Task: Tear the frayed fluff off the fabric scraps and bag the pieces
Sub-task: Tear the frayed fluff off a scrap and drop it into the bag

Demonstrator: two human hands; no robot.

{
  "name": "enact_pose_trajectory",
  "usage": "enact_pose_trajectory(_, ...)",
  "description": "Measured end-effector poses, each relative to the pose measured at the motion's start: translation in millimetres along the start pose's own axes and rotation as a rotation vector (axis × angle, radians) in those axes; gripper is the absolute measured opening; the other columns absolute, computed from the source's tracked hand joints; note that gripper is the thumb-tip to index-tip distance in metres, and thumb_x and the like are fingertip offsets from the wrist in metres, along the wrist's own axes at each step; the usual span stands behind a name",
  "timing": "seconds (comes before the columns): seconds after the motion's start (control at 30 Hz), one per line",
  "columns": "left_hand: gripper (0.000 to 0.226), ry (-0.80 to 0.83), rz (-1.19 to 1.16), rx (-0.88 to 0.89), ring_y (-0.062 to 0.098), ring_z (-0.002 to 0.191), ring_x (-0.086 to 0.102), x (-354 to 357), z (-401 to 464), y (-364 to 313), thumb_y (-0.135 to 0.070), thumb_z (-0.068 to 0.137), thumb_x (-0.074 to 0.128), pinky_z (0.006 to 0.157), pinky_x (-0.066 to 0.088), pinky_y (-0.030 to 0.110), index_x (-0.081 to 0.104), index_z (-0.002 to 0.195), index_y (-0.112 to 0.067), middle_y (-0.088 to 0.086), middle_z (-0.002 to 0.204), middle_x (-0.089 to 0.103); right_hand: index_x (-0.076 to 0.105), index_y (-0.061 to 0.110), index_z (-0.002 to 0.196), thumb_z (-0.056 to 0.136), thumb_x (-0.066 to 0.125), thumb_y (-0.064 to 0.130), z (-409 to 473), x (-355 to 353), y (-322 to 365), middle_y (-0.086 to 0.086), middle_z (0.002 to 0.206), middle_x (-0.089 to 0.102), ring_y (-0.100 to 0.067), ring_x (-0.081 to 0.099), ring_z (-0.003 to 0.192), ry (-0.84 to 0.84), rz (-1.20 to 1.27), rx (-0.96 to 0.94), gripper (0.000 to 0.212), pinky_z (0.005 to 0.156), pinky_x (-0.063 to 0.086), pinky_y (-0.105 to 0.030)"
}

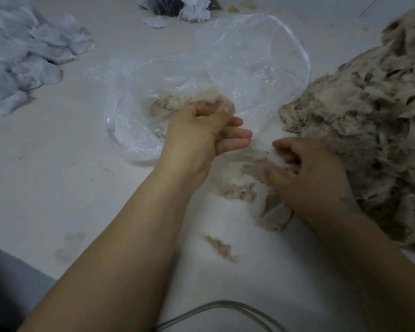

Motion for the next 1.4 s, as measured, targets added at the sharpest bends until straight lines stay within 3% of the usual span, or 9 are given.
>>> enact_pose_trajectory(0.1, 0.014, 0.117, 0.167, -0.079, 0.029, 0.056, 0.069, 11.1, -6.3, 11.2, -0.004, 0.094, 0.061, 0.048, 0.054, 0.03, 0.057, 0.099, 0.009, 0.017, 0.07, 0.069, 0.069, 0.021, 0.095, 0.082, 0.074, 0.03, -0.6, 11.1, 1.9, 0.007, 0.097, 0.053, -0.014, 0.055, 0.094, 0.115, -0.236, -0.071, 0.017, 0.076, 0.035, -0.021)
enact_pose_trajectory(0.3, 0.025, 0.286, 0.731, -0.103, 0.027, 0.043, 0.061, 21.5, -15.4, 29.3, -0.025, 0.088, 0.073, 0.04, 0.047, 0.031, 0.064, 0.102, -0.007, 0.015, 0.085, 0.073, 0.065, 0.023, 0.089, 0.086, 0.069, 0.016, -1.2, -4.2, 21.6, 0.019, 0.076, 0.06, -0.001, 0.058, 0.076, -0.019, 0.06, -0.162, 0.009, 0.065, 0.039, -0.003)
enact_pose_trajectory(0.5, 0.012, 0.267, 0.61, -0.092, 0.025, 0.04, 0.056, 20.1, -14.0, 26.9, -0.007, 0.092, 0.066, 0.036, 0.04, 0.023, 0.065, 0.082, -0.001, 0.022, 0.061, 0.064, 0.063, 0.036, 0.09, 0.079, 0.079, 0.028, -0.6, -4.2, 16.0, 0.018, 0.079, 0.065, 0.004, 0.062, 0.074, -0.027, 0.209, -0.099, 0.022, 0.064, 0.045, -0.004)
enact_pose_trajectory(0.67, 0.017, 0.177, 0.477, -0.06, 0.018, 0.031, 0.049, 14.9, -9.6, 20.9, 0.0, 0.091, 0.063, 0.032, 0.034, 0.02, 0.06, 0.075, -0.001, 0.009, 0.052, 0.059, 0.069, 0.022, 0.071, 0.08, 0.077, 0.032, 5.2, -3.5, -3.6, 0.007, 0.057, 0.063, -0.01, 0.06, 0.062, 0.029, 0.026, -0.006, 0.016, 0.047, 0.04, -0.017)
enact_pose_trajectory(0.8, 0.025, 0.131, 0.426, -0.05, 0.017, 0.028, 0.044, 10.4, -7.7, 17.4, -0.003, 0.091, 0.064, 0.031, 0.029, 0.017, 0.056, 0.068, -0.005, 0.007, 0.048, 0.055, 0.068, 0.027, 0.068, 0.082, 0.074, 0.025, 4.8, 2.1, -5.4, 0.015, 0.057, 0.059, 0.002, 0.053, 0.054, 0.152, -0.158, 0.019, 0.015, 0.048, 0.033, -0.006)
enact_pose_trajectory(1.0, 0.026, 0.152, 0.434, -0.084, 0.016, 0.026, 0.041, 7.2, -7.0, 14.9, -0.005, 0.09, 0.067, 0.03, 0.027, 0.016, 0.056, 0.067, -0.006, 0.007, 0.046, 0.054, 0.076, 0.023, 0.092, 0.087, 0.067, 0.022, 4.0, -3.0, -0.9, 0.014, 0.073, 0.064, -0.003, 0.05, 0.059, 0.159, -0.238, 0.015, 0.01, 0.053, 0.034, -0.013)
enact_pose_trajectory(1.2, 0.017, 0.223, 0.445, -0.138, 0.016, 0.027, 0.044, 12.8, -10.3, 19.5, -0.003, 0.09, 0.066, 0.03, 0.029, 0.018, 0.058, 0.075, 0.002, 0.01, 0.047, 0.055, 0.056, 0.034, 0.133, 0.066, 0.057, 0.047, 0.4, 0.6, 8.5, 0.022, 0.111, 0.067, 0.008, 0.061, 0.099, 0.121, 0.181, 0.045, 0.069, 0.086, 0.044, -0.011)
enact_pose_trajectory(1.33, 0.017, 0.271, 0.49, -0.158, 0.016, 0.028, 0.046, 17.4, -14.8, 21.1, -0.003, 0.089, 0.067, 0.03, 0.03, 0.018, 0.06, 0.075, 0.002, 0.009, 0.048, 0.056, 0.065, 0.056, 0.091, 0.076, 0.066, 0.049, -0.4, 4.3, 14.2, 0.019, 0.082, 0.07, -0.001, 0.067, 0.07, 0.06, 0.349, 0.018, 0.017, 0.06, 0.054, -0.015)
enact_pose_trajectory(1.4, 0.019, 0.263, 0.505, -0.155, 0.015, 0.028, 0.045, 15.5, -14.6, 18.9, -0.003, 0.088, 0.069, 0.03, 0.03, 0.018, 0.059, 0.072, 0.001, 0.009, 0.048, 0.056, 0.068, 0.048, 0.077, 0.083, 0.07, 0.034, 0.2, -2.0, 8.4, 0.018, 0.07, 0.07, -0.002, 0.065, 0.058, -0.009, 0.337, 0.034, 0.016, 0.05, 0.05, -0.014)
Point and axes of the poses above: each hand's wrist, its own z-axis towards the middle knuckle, its own x-axis out of the palm, y = z × x, the point moved 8 cm from there along z, towards the middle knuckle
